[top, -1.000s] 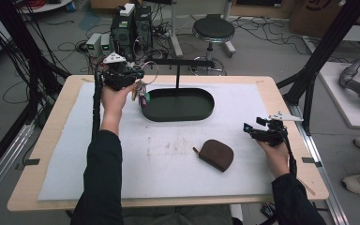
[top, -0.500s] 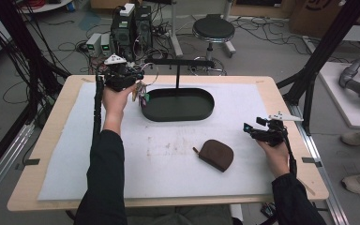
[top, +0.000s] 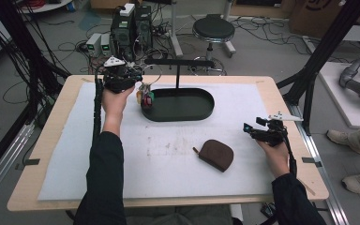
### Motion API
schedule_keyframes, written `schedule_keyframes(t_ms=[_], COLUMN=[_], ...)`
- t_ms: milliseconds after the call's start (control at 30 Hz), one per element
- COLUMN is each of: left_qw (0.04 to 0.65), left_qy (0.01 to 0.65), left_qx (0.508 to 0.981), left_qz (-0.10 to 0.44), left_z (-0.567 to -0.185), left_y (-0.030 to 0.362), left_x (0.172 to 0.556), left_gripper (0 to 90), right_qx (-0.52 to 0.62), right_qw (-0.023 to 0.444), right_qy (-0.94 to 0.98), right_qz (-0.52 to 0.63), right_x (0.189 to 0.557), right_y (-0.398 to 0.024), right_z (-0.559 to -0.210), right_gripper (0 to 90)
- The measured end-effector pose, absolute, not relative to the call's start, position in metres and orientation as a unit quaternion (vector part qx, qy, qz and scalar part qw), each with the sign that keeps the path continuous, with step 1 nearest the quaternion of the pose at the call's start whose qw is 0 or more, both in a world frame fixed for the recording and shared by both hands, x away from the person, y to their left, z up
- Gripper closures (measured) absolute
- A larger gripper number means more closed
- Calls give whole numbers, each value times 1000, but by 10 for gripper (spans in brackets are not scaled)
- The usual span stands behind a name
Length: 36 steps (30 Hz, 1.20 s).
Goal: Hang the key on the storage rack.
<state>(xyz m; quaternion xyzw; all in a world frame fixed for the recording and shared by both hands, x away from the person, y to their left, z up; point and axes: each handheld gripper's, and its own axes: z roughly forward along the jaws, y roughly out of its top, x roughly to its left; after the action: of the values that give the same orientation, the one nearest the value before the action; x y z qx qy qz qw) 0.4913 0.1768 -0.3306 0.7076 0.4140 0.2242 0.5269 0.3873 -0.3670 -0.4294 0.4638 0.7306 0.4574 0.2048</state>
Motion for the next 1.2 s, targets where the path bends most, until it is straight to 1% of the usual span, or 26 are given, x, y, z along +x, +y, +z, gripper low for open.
schedule_keyframes(t_ms=[33,100,133,333,400,500,567,600,633,733,767,800,933,1200], left_qw=[529,531,533,532,528,528,525,524,528,531,536,536,543,547], left_qy=[415,417,415,407,395,385,376,373,365,355,345,345,335,341], left_qx=[705,702,701,705,712,717,724,726,728,732,733,733,732,721], left_qz=[226,227,228,233,242,244,243,244,242,239,239,239,240,254], left_z=[-330,-329,-328,-323,-324,-326,-329,-331,-334,-338,-341,-341,-348,-366], left_y=[178,180,182,188,190,192,193,193,193,194,195,195,199,215], left_x=[490,488,486,472,459,449,439,434,422,410,398,398,376,337], left_gripper=[736,723,685,522,468,429,422,384,382,375,364,357,325,275], right_qx=[464,464,465,465,465,464,463,462,463,463,462,462,461,458], right_qw=[205,204,204,203,204,203,204,205,203,203,204,204,204,205], right_qy=[731,730,730,728,728,730,731,731,731,732,732,732,732,733], right_qz=[457,458,458,460,460,459,459,459,459,457,458,458,458,460], right_x=[387,387,387,387,387,387,387,387,386,386,386,386,384,381], right_y=[-367,-367,-367,-368,-368,-368,-368,-367,-367,-367,-367,-367,-367,-365], right_z=[-429,-429,-430,-429,-429,-429,-429,-429,-429,-429,-428,-428,-427,-425], right_gripper=[255,256,255,256,255,255,255,255,255,255,255,255,255,255])
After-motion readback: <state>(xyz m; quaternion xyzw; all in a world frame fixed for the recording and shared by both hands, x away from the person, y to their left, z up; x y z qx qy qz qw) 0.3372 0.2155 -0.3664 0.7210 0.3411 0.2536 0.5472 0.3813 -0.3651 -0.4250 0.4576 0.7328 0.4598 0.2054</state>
